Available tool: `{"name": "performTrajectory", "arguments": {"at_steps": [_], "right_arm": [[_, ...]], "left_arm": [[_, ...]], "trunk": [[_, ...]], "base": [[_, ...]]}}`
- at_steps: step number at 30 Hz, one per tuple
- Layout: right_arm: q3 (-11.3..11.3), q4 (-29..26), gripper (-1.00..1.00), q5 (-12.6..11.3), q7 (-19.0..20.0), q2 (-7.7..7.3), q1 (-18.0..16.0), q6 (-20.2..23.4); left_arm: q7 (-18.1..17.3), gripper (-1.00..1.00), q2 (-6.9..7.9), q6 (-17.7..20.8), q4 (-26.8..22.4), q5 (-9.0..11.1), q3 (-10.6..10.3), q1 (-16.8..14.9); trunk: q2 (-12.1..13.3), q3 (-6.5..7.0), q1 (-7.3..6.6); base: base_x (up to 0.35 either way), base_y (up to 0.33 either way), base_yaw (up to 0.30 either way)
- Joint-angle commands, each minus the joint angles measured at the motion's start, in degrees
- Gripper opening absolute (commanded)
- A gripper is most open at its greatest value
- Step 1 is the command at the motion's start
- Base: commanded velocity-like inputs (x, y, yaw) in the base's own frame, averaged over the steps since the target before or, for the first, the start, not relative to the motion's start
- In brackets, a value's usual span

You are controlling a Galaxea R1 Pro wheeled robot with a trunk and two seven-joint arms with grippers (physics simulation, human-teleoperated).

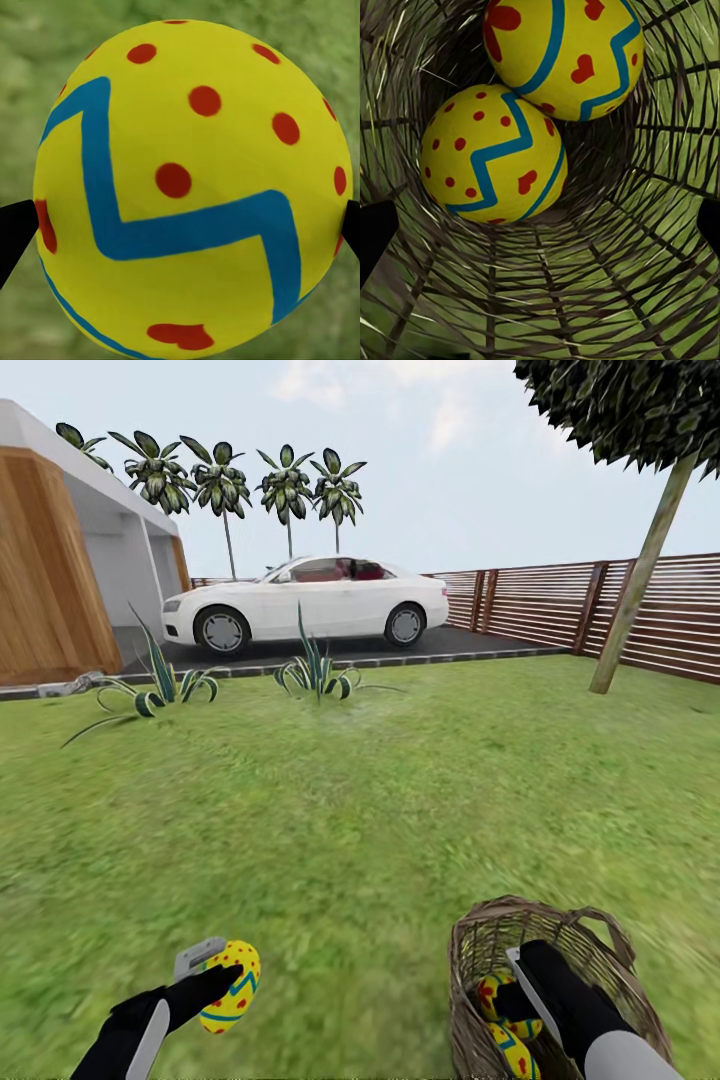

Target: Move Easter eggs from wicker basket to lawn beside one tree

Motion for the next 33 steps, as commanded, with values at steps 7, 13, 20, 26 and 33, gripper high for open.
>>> {"name": "performTrajectory", "arguments": {"at_steps": [7, 13, 20, 26, 33], "right_arm": [[0.3, -0.1, 1.00, 0.4, 0.2, -0.08, 0.0, 0.3], [0.3, -0.1, 1.00, 0.4, 0.2, -0.08, 0.0, 0.3], [0.3, -0.1, 1.00, 0.3, 0.2, -0.24, 0.0, 0.2], [0.2, -0.1, 1.00, 0.3, 0.4, -0.59, 0.0, 0.3], [0.1, -0.1, 1.00, 0.3, 0.4, -0.63, 0.0, 0.3]], "left_arm": [[-0.1, -1.00, -0.15, -0.1, -1.6, 0.5, 0.2, 0.0], [0.2, -1.00, -0.03, -0.7, -12.4, 0.8, 2.9, 0.0], [8.0, -1.00, 0.27, -6.4, -19.0, 0.8, 2.3, 0.0], [6.9, -1.00, 0.13, -5.1, -24.8, 1.0, 2.3, -0.1], [6.6, -1.00, -0.09, -5.0, -27.6, 1.0, 2.2, 0.0]], "trunk": [[-2.1, -1.40, 1.14], [-2.2, -2.73, 1.30], [-2.2, -4.28, 1.48], [-2.3, -5.61, 1.63], [-2.4, -7.16, 1.81]], "base": [[0.000, 0.000, 0.000], [0.000, 0.000, 0.000], [0.000, 0.000, 0.000], [0.000, 0.000, 0.000], [0.000, 0.000, 0.000]]}}
